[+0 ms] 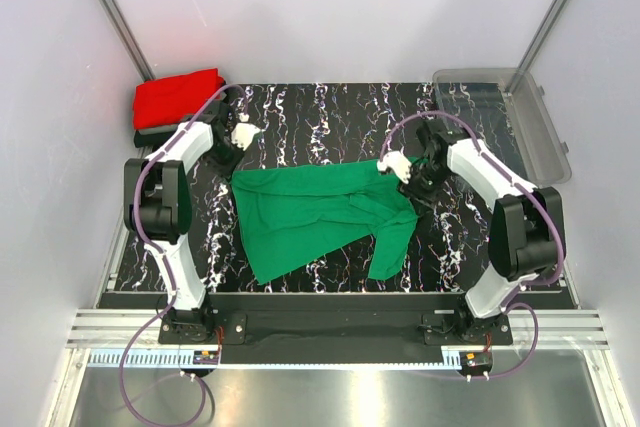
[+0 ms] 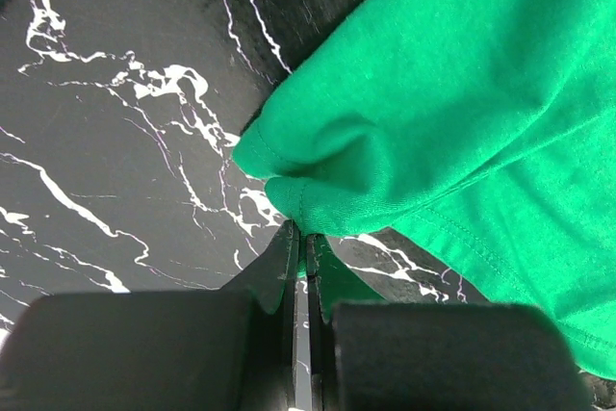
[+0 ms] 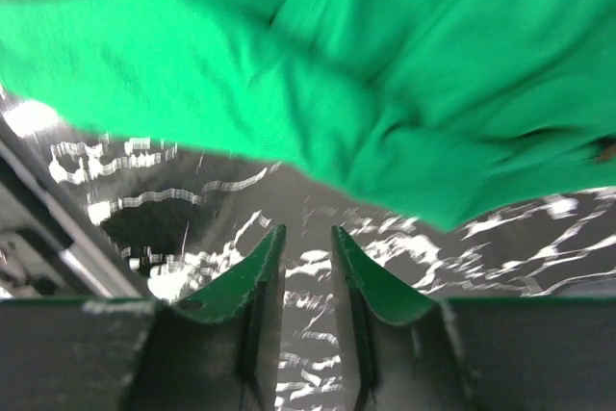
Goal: Fold and stack the t-shirts
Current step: Flatten the tshirt out
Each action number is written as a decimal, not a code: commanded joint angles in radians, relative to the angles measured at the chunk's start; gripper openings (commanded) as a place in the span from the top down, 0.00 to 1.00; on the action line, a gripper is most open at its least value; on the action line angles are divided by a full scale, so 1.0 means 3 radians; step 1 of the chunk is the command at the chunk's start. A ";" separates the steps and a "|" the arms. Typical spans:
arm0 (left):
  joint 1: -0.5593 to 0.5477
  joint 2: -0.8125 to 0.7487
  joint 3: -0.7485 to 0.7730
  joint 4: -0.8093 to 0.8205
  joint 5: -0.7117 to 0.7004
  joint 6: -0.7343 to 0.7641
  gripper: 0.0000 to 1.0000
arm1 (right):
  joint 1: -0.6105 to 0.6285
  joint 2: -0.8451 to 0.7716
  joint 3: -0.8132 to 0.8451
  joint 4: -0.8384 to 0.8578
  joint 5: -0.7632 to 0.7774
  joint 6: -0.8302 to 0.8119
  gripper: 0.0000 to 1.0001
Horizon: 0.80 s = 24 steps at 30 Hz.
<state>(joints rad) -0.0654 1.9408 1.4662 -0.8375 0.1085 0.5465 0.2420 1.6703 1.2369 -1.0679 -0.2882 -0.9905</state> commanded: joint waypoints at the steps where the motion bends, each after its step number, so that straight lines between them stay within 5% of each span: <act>1: -0.0022 -0.0031 0.0139 0.0010 0.0052 -0.0047 0.99 | -0.0004 0.0031 0.0402 0.0220 -0.0292 0.0223 0.66; 7: -0.0022 -0.0083 0.0068 0.0005 0.0022 -0.0037 0.99 | 0.0027 0.0455 0.0826 0.0206 -0.0517 0.0295 0.55; 24: -0.0022 -0.0088 0.0047 0.0000 -0.0014 -0.0052 0.99 | 0.0247 0.1105 0.0959 0.0032 -0.0538 0.0249 0.51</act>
<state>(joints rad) -0.0681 1.9411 1.4681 -0.8402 0.1062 0.5400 0.3092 1.9865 1.4860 -1.0409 -0.4320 -0.9195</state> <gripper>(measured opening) 0.024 0.490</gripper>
